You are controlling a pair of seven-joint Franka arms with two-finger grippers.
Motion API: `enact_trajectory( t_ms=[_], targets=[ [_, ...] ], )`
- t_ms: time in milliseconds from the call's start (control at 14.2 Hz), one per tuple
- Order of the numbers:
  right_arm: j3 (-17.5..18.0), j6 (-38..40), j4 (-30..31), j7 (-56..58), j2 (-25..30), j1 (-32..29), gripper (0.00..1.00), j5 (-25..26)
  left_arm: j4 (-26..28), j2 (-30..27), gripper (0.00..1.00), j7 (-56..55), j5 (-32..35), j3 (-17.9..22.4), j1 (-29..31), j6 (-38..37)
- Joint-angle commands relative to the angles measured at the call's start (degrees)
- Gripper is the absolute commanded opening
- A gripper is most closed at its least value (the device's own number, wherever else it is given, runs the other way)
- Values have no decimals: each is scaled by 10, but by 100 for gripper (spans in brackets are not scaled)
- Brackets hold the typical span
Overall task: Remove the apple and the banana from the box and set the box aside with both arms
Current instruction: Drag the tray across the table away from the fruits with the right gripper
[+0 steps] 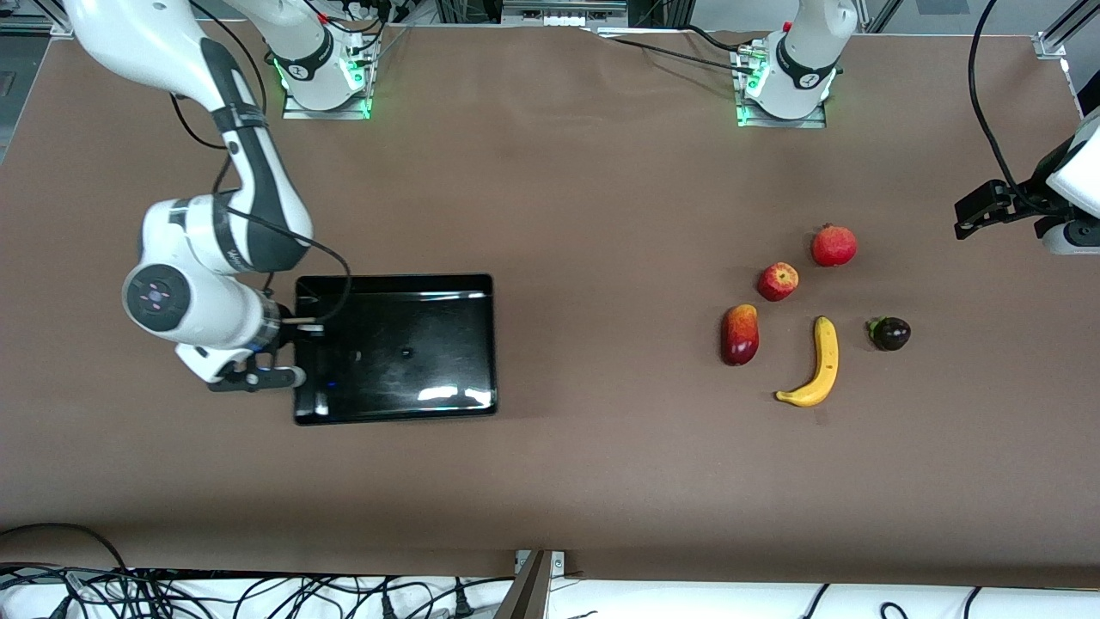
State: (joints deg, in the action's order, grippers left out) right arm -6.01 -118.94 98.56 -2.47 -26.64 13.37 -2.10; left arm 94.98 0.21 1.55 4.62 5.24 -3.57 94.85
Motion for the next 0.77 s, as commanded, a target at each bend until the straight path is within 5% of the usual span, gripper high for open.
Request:
enact_trajectory(
  t_ms=[0,351,702],
  targets=[
    [-30,-91,154,47,85,-2,0,-15,-18,8,100,8,12,-1,-2,-13],
    [-74,-208,273,74,101,-10,0,-16,-18,8,100,12,12,-1,-2,-21],
    [-75,-235,282,74,79,-18,0,-25,-18,8,100,13,12,-1,-2,-23]
  ],
)
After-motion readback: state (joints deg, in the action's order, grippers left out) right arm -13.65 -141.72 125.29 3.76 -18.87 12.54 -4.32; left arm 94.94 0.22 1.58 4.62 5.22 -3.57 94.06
